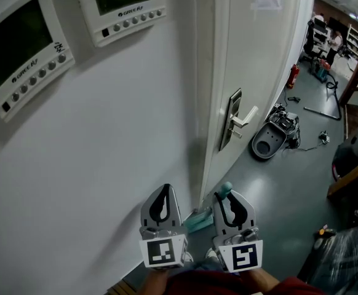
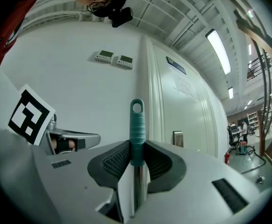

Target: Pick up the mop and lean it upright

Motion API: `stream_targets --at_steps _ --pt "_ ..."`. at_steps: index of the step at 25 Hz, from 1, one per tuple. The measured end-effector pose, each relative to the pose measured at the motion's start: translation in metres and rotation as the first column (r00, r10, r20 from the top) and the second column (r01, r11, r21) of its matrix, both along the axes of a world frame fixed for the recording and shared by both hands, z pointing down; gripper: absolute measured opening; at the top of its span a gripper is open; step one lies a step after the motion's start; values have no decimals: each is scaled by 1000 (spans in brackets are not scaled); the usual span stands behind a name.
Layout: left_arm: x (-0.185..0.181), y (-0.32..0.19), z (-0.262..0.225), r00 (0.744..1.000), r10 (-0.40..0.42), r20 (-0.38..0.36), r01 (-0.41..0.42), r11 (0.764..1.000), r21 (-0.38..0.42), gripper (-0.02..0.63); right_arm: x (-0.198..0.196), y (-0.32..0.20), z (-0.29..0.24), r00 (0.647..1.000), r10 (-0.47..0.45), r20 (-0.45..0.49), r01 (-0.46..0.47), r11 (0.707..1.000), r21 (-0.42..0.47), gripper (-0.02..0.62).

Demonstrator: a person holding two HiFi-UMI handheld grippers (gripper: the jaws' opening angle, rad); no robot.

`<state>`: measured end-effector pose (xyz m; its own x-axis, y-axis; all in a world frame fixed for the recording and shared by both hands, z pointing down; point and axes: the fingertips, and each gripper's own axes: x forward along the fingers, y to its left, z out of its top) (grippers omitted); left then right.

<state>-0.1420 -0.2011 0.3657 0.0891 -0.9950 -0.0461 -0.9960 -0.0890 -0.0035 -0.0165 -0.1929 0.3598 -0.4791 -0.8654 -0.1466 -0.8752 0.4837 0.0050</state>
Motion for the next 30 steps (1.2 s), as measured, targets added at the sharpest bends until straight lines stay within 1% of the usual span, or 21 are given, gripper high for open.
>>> stream_targets --at_steps 4,6,9,11,14,17,20,22,25,30 --pt "2 2 -9 1000 10 -9 -10 1000 21 14 3 -1 -9 1000 -1 22 2 1000 -8 104" --pt "4 4 -9 1000 11 -11 -11 1000 13 14 3 0 -9 1000 -5 24 6 1000 -18 104" --pt "8 9 -11 1000 17 -23 -16 1000 20 14 3 4 2 1000 -8 -16 6 996 -88 104" --pt "10 11 -13 999 19 -32 -18 999 34 14 2 4 1 1000 -12 -16 11 996 -85 104" --pt "9 12 -12 1000 -3 -12 4 999 36 12 1 6 3 1000 -19 -14 18 996 -86 104" --pt "5 15 -13 999 -14 -35 15 999 35 12 3 8 3 1000 -12 -16 11 996 -85 104" --pt "4 18 -15 999 -18 -29 19 999 47 14 4 9 4 1000 -6 -29 3 995 -95 104" --pt "4 20 -15 999 -18 -34 19 999 50 14 3 10 3 1000 -6 -28 3 997 -80 104" --pt "5 22 -17 999 -20 -38 22 998 53 12 1 11 -5 1000 -8 3 8 1000 -20 104" --pt "4 25 -19 999 -22 -38 24 998 59 12 5 9 -8 1000 1 7 -1 1000 -3 104"
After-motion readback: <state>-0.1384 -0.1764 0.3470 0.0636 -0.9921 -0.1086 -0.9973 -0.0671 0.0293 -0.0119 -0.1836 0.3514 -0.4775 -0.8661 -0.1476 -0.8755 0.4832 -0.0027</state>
